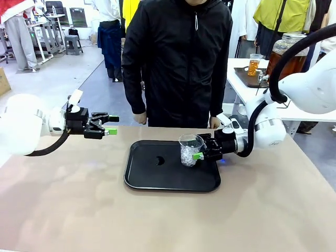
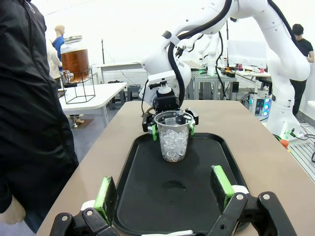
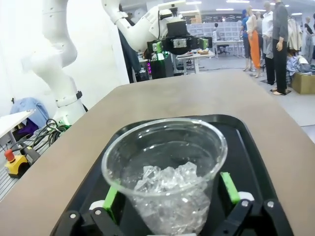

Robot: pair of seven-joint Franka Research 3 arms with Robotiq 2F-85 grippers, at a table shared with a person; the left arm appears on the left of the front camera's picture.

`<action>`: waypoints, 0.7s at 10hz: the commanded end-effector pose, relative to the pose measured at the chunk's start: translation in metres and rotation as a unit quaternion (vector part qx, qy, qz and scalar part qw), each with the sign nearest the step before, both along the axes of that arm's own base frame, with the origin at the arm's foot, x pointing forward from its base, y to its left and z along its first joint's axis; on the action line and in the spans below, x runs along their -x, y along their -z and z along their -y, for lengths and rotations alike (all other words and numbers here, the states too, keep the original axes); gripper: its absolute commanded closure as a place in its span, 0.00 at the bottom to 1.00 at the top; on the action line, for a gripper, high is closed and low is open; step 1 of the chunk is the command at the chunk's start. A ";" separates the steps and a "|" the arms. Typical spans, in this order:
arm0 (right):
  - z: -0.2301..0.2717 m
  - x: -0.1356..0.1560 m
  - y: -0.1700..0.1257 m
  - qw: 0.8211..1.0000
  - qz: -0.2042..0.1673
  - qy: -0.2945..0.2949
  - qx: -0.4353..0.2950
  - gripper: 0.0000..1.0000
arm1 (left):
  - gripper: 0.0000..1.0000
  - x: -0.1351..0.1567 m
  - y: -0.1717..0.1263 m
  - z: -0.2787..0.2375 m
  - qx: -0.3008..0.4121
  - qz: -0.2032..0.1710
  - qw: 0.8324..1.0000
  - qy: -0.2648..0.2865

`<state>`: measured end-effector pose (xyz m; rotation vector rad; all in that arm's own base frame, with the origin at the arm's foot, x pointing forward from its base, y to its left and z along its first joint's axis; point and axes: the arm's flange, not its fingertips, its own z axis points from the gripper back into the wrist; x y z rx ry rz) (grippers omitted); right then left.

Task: Pour the drink into the iced cup.
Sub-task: Pick up the iced cup indicated by the human and present it to them.

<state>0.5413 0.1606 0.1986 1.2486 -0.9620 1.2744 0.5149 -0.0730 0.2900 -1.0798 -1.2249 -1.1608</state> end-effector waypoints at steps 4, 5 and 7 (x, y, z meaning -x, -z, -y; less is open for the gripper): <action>-0.019 -0.011 0.003 1.000 -0.016 0.016 -0.002 0.00 | 0.00 0.000 -0.002 0.001 -0.003 0.001 1.000 -0.002; -0.018 -0.010 0.003 0.999 -0.025 0.024 -0.001 0.15 | 0.00 0.000 -0.002 0.001 -0.003 0.001 1.000 -0.002; -0.016 -0.009 0.004 1.000 -0.019 0.008 -0.022 0.52 | 0.00 0.000 -0.002 0.001 -0.003 0.001 1.000 -0.002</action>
